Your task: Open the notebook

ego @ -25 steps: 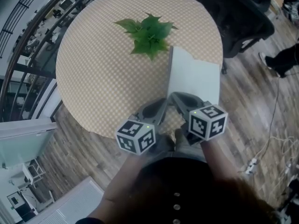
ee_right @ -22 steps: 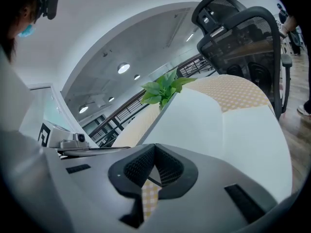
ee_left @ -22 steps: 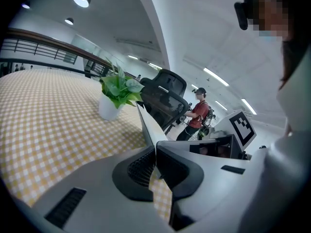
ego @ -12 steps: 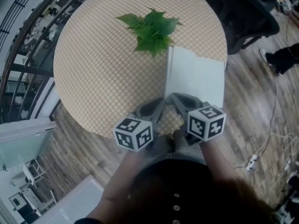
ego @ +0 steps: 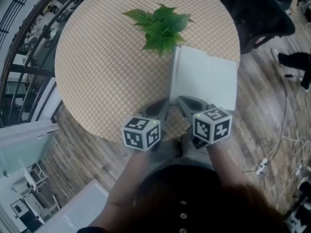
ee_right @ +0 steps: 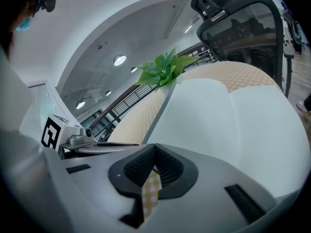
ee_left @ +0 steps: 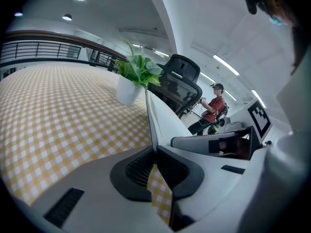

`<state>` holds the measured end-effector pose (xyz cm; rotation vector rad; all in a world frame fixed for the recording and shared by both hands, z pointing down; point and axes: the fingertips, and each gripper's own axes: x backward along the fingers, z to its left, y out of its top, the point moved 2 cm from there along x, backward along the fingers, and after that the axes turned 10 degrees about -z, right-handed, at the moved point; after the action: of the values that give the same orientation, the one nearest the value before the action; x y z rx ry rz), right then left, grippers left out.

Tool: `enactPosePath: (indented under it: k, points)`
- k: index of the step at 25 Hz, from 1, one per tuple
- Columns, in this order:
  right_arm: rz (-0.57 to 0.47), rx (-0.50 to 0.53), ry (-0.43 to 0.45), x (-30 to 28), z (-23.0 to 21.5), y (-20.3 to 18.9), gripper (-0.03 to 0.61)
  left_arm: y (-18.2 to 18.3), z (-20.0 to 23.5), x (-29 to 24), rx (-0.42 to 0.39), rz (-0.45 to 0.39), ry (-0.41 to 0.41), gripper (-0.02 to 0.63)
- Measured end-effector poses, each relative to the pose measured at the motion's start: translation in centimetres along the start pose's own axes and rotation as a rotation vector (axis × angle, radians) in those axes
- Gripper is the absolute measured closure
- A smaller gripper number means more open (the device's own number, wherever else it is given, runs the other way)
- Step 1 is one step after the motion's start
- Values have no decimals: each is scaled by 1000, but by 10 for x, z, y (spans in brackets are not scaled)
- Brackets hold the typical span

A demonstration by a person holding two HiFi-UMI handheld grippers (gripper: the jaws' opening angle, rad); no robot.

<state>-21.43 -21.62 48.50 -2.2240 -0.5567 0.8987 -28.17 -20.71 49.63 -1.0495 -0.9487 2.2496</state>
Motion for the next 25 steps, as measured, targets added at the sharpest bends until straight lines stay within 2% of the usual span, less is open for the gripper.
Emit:
enactPosePath:
  k: [7, 18, 25]
  points:
    - [27, -4, -14, -5, 0, -11, 568, -12, 11, -2, -15, 50, 44, 591]
    - [49, -3, -1, -8, 3, -16, 568, -23, 15, 0, -25, 85, 65, 572]
    - [49, 10, 19, -2, 9, -17, 568, -22, 11, 7, -21, 67, 66, 538]
